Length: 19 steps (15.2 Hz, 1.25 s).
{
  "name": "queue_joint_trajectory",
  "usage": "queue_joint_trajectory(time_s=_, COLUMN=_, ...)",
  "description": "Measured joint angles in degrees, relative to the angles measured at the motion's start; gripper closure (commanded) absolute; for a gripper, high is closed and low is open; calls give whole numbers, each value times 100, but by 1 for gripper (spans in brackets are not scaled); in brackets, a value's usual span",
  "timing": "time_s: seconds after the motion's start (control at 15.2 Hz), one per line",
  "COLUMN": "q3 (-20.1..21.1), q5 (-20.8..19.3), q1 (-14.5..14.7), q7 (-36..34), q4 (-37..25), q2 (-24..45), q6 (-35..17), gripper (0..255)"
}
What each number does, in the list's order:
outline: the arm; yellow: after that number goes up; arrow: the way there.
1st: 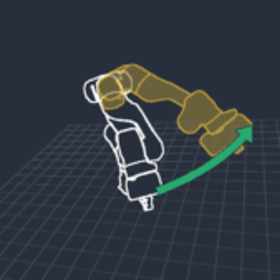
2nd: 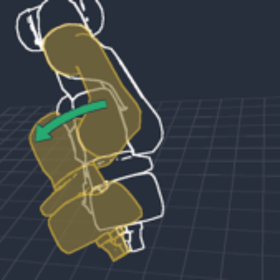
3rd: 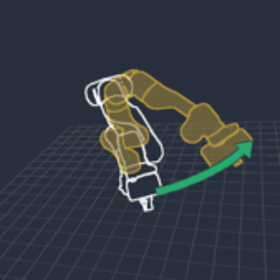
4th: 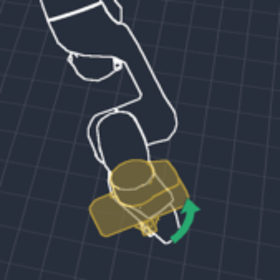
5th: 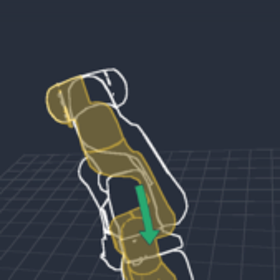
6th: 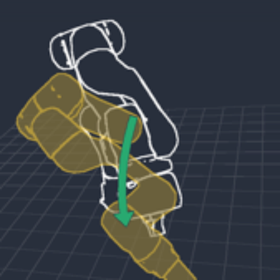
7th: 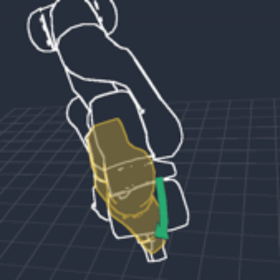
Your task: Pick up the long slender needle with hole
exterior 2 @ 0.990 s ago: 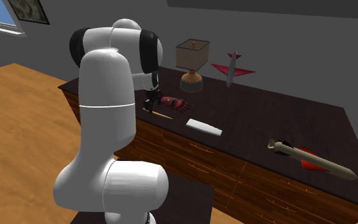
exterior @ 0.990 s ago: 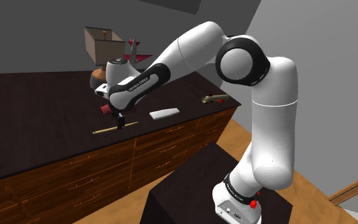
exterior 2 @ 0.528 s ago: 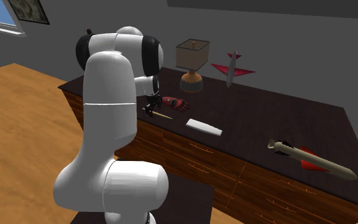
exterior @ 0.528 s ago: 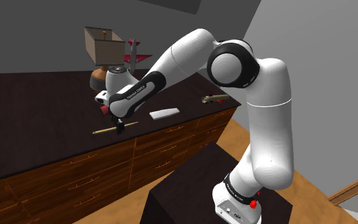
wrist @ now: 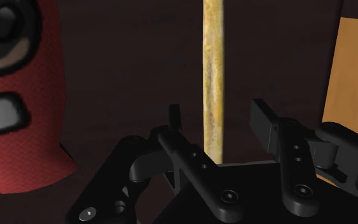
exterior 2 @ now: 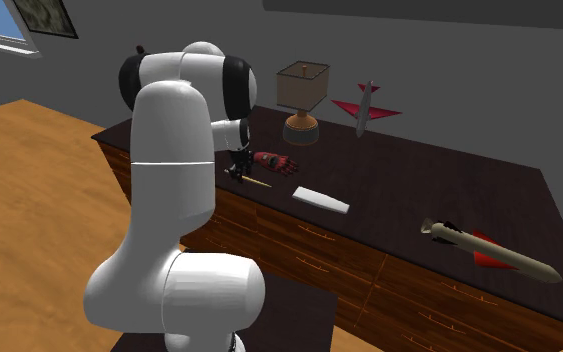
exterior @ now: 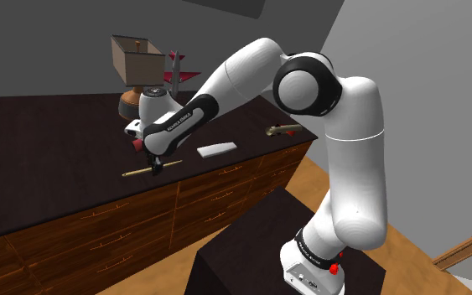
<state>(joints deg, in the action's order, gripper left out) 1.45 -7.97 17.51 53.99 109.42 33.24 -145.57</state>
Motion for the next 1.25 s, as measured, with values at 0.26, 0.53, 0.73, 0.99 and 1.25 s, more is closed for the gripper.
queue_joint_trajectory(time_s=0.26, q3=14, q5=6, q1=5, q7=4, q4=8, q2=-24, q6=27, gripper=255)
queue_joint_trajectory(time_s=0.53, q3=13, q5=24, q1=-23, q7=28, q4=39, q2=-198, q6=163, gripper=255)
queue_joint_trajectory(time_s=0.73, q3=30, q5=46, q1=-26, q7=45, q4=22, q2=-364, q6=345, gripper=255)
queue_joint_trajectory(time_s=0.99, q3=50, q5=76, q1=-35, q7=76, q4=-1, q2=-577, q6=578, gripper=255)
queue_joint_trajectory(time_s=1.25, q3=63, q5=104, q1=-56, q7=118, q4=18, q2=-782, q6=764, gripper=255)
